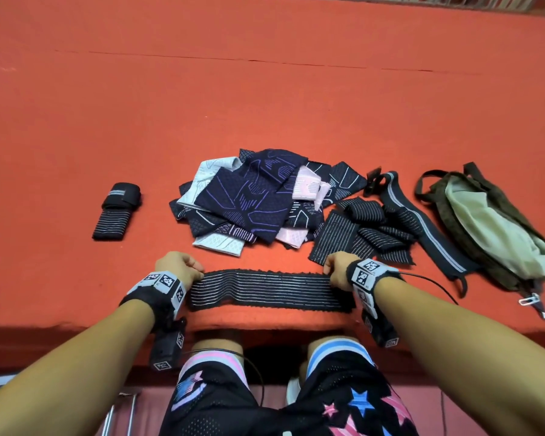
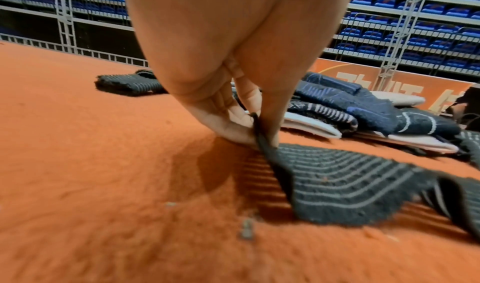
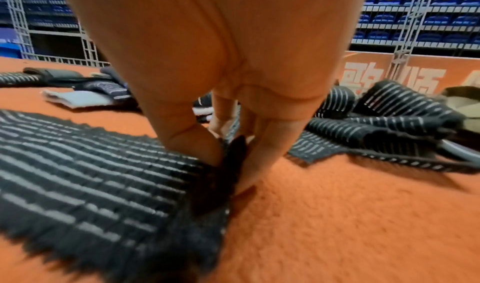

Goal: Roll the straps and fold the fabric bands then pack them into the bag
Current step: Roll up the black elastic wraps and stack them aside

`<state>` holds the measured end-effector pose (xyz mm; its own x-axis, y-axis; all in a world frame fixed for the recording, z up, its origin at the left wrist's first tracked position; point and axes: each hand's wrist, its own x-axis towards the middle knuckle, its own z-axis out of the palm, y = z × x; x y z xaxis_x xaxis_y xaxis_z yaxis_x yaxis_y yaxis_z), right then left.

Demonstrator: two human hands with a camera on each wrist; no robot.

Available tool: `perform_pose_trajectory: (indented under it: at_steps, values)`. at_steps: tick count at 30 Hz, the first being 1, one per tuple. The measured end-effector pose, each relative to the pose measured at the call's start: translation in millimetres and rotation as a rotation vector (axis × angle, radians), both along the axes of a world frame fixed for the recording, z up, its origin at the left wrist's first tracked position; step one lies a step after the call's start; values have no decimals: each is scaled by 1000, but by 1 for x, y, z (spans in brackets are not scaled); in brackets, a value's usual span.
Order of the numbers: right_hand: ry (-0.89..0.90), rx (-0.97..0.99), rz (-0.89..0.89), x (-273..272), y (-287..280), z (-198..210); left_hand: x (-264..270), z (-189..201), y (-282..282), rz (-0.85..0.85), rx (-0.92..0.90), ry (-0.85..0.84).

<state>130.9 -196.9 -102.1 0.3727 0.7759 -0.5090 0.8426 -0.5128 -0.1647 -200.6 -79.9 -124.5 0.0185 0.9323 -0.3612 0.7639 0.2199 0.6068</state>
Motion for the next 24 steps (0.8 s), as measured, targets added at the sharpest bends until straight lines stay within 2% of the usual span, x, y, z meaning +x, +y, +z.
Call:
perform_pose_trajectory:
  at_steps: [3,11,17,21,24]
  values:
    - [69,65,-40,12,-2,-1,-8,0,0,19,-6,-27]
    - [54,141,-50,20,2,-3,-10,-5,3,98,-29,-63]
    - [-98,110,-7,30,2,1,-7,-3,4,36,-48,43]
    - [-78,205,-108,31,4,-5,-5,-3,2,10,-43,55]
    - [-88,193,-138,24,5,-8,-7,-4,3,58,-43,41]
